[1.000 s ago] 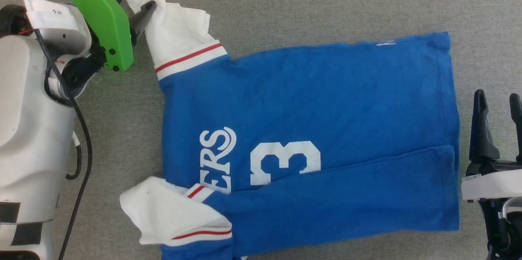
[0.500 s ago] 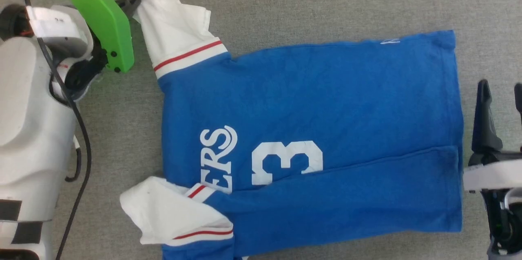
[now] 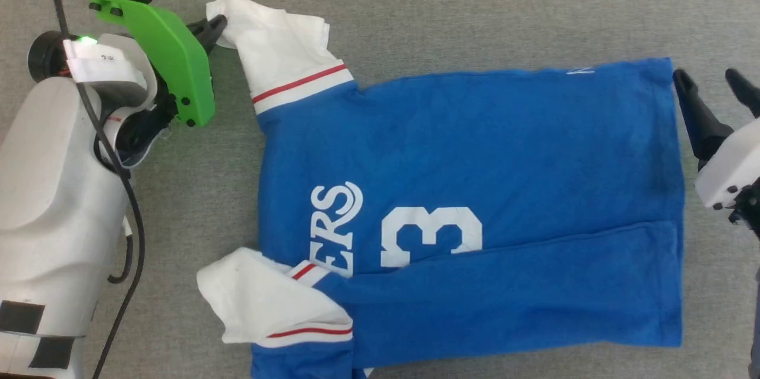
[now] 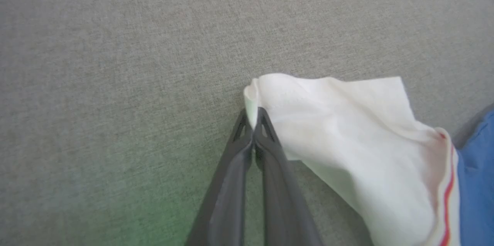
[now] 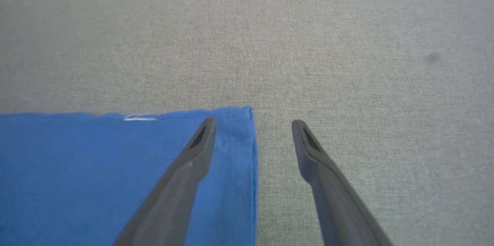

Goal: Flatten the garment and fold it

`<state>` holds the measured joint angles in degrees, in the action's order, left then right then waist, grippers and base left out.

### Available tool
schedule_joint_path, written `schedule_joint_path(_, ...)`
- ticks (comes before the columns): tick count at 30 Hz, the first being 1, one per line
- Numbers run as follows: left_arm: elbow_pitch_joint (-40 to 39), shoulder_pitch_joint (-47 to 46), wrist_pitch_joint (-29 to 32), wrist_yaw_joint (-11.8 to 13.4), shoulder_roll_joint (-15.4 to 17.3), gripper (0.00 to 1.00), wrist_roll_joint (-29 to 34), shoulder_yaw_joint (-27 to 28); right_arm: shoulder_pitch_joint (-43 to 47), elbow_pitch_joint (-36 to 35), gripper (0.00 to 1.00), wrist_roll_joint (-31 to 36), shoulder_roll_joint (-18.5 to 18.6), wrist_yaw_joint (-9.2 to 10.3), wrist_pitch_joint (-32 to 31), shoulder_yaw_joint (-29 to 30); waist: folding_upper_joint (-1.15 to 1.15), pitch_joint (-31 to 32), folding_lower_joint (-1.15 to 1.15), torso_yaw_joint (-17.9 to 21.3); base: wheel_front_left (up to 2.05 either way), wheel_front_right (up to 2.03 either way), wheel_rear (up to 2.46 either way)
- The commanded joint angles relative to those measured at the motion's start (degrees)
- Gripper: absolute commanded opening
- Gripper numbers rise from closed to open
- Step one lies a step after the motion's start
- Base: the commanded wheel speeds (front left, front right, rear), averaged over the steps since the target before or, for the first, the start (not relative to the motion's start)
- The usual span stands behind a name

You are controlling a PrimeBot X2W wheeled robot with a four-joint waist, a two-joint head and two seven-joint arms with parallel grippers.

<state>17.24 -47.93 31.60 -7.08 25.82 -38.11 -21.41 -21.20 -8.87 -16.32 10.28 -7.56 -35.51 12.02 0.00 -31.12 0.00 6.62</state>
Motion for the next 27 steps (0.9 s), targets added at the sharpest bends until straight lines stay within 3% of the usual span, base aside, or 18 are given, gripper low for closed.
schedule_joint_path(1, -0.3, -0.3, -0.4, -0.4, -0.2, 0.00, -0.5, -0.4, -1.4, 0.8, 1.00, -0.3, 0.3, 0.08, -1.7, 0.4, 0.00, -0.6, 0.00, -0.8, 0.00, 0.00, 0.00)
schedule_joint_path(11, 0.0, -1.8, -1.1, -0.4, -0.7, 0.00, -1.6, -1.8, -3.7, 5.1, 1.00, -0.9, 1.3, 0.08, -5.0, -0.3, 0.00, -2.6, 0.00, -2.7, 0.00, 0.00, 0.00)
schedule_joint_path(12, 0.1, -1.9, -1.2, -0.4, -0.7, 0.00, -1.6, -1.9, -3.8, 5.3, 0.44, -1.1, 1.4, 0.08, -5.1, -0.3, 0.00, -2.7, 0.00, -2.8, 0.00, 0.00, 0.00)
schedule_joint_path(13, 0.2, -2.0, -1.2, -0.4, -0.7, 0.00, -1.7, -1.9, -3.9, 5.4, 0.26, -1.1, 1.4, 0.08, -5.2, -0.3, 0.00, -2.8, 0.00, -2.9, 0.00, 0.00, 0.00)
schedule_joint_path(14, 0.3, -2.1, -1.3, -0.4, -0.7, 0.00, -1.8, -2.0, -4.0, 5.6, 0.00, -1.2, 1.5, 0.08, -5.2, -0.2, 0.00, -2.8, 0.00, -3.0, 0.00, 0.00, 0.00)
schedule_joint_path(21, 0.9, -1.6, -4.0, -0.4, -0.7, 0.00, -2.5, -1.7, -4.4, 6.2, 0.00, -0.5, 2.2, 0.08, -2.3, 0.0, 0.00, -1.6, 0.00, -3.3, 0.00, 0.00, 0.00)
schedule_joint_path(27, -1.3, 0.1, -12.6, -0.4, 0.1, 0.00, -2.1, -1.0, -4.0, 6.6, 0.00, -0.5, 3.1, 0.08, 3.4, -0.8, 0.00, 1.8, 0.00, -3.2, 0.00, 0.00, 0.00)
